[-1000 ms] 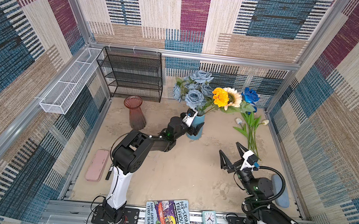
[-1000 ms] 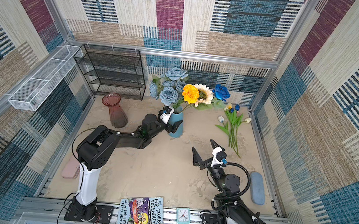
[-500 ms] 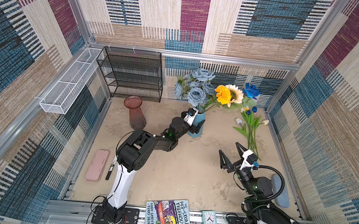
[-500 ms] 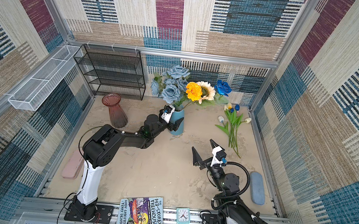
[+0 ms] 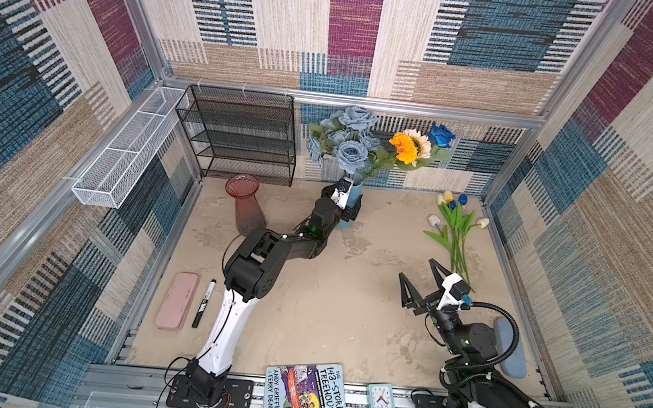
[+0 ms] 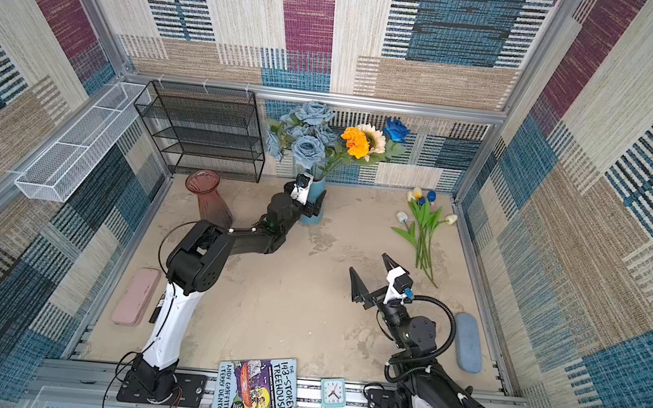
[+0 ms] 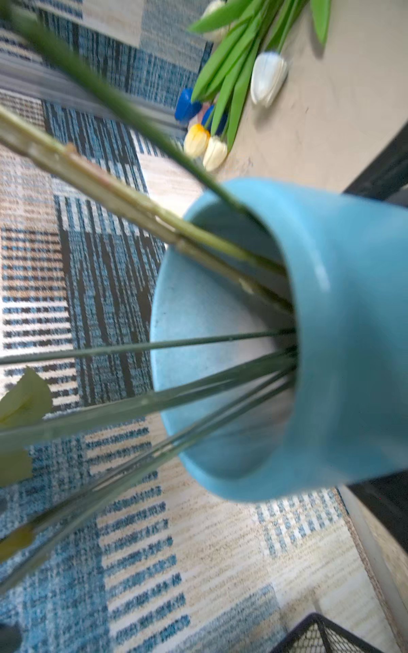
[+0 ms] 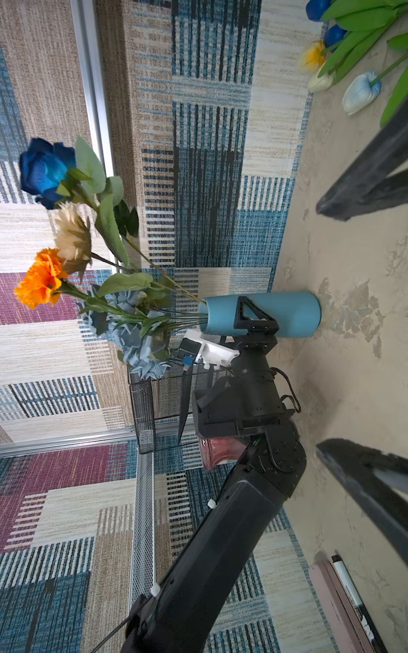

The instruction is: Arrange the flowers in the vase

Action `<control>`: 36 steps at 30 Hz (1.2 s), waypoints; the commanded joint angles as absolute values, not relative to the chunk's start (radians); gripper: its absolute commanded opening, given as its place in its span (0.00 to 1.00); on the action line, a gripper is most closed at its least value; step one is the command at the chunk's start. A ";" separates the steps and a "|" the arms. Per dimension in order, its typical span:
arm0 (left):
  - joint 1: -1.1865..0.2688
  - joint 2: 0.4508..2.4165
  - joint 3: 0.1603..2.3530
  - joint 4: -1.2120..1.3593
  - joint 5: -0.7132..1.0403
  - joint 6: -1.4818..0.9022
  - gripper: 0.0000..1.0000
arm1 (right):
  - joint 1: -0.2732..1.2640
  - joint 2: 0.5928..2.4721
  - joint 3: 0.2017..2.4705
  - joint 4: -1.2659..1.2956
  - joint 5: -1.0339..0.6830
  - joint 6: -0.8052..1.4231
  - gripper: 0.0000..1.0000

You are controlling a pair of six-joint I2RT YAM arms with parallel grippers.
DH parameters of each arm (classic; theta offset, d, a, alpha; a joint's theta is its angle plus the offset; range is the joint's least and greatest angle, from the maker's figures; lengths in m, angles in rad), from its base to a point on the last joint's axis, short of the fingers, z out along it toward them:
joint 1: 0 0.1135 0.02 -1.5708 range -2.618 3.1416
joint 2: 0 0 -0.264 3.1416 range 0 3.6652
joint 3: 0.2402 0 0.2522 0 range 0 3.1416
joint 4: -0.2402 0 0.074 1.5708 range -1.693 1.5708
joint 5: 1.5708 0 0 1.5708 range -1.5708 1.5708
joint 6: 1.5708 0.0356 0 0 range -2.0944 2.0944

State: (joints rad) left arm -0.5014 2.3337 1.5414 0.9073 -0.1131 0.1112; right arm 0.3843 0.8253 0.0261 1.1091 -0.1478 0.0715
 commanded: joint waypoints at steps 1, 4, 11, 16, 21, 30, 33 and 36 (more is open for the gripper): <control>-0.474 2.371 1.590 0.849 -0.165 0.146 0.28 | 0.385 0.817 0.028 1.133 -0.146 0.078 1.00; -0.446 2.401 1.639 0.828 -0.172 0.129 0.29 | 0.385 0.810 0.023 1.131 -0.142 0.077 1.00; -0.409 2.461 1.723 0.814 -0.144 0.119 0.30 | 0.386 0.823 0.025 1.142 -0.145 0.075 1.00; -0.405 2.498 1.779 0.784 -0.139 0.117 0.33 | 0.386 0.833 0.028 1.145 -0.150 0.076 1.00; -0.405 2.486 1.749 0.828 -0.136 0.113 0.56 | 0.385 0.835 0.027 1.147 -0.152 0.072 1.00; -0.404 2.431 1.654 0.912 -0.142 0.131 0.97 | 0.386 0.829 0.025 1.147 -0.158 0.072 1.00; -0.403 2.397 1.610 0.929 -0.111 0.136 1.00 | 0.385 0.828 0.028 1.146 -0.159 0.072 1.00; -0.405 2.338 1.567 0.881 -0.060 0.141 1.00 | 0.385 0.828 0.029 1.145 -0.162 0.072 1.00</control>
State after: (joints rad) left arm -0.4057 2.3867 1.5879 0.8906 -0.1146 0.1123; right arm 0.3843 0.8299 0.0257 1.1103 -0.1509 0.0708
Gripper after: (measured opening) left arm 0.997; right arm 1.000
